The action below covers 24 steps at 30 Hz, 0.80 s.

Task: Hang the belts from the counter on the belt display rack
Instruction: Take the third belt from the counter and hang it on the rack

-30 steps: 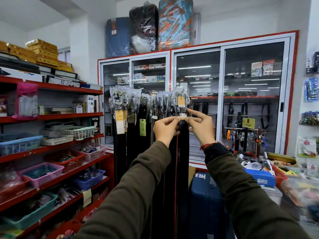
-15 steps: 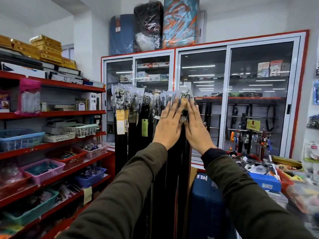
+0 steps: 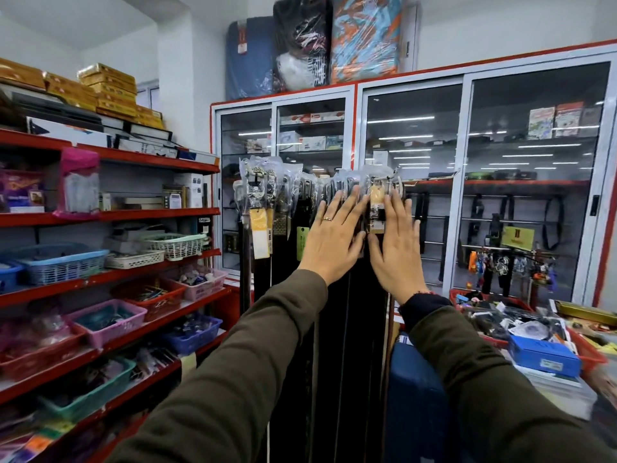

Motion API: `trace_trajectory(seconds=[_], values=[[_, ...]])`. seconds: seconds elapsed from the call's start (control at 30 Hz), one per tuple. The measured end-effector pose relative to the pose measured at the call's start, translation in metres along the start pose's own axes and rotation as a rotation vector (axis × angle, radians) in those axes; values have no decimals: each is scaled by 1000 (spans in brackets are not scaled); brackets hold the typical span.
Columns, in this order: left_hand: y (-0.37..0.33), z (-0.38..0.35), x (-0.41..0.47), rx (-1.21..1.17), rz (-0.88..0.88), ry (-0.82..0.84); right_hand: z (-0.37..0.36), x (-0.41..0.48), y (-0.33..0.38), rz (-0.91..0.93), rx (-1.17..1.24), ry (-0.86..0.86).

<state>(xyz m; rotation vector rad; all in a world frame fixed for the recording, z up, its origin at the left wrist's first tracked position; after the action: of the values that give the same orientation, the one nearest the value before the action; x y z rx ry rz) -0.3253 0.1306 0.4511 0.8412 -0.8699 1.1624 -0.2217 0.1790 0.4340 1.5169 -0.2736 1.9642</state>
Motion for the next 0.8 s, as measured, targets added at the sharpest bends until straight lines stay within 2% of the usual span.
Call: trace_trajectory(seconds=[0.13,0.33,0.47,0.6,0.8], values=[[18,48,-22,-46,-29,-155,4,-5,47,7,-42,-129],[96,103,-59,2,148,-289,-31,3,124,178,16,-71],[139,103,-70,5,206,-216,-65,5,162,279,22,9],[157,84,-70,-83,192,-113,-101,5,175,336,-21,102],[166,55,-54,-57,154,5,-122,15,146,268,-144,114]])
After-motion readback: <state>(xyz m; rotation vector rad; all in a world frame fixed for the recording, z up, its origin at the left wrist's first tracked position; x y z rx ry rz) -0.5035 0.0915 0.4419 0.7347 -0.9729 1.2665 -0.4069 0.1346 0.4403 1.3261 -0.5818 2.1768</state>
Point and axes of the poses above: each hand's wrist, its own x-axis towards the middle knuckle, its own z-axis out of the back of the hand, y = z × x, the point moved 10 cm from there along x, towards the middle knuckle, and after that the axes turned 3 degrees about -y, right-handed, at the moved point
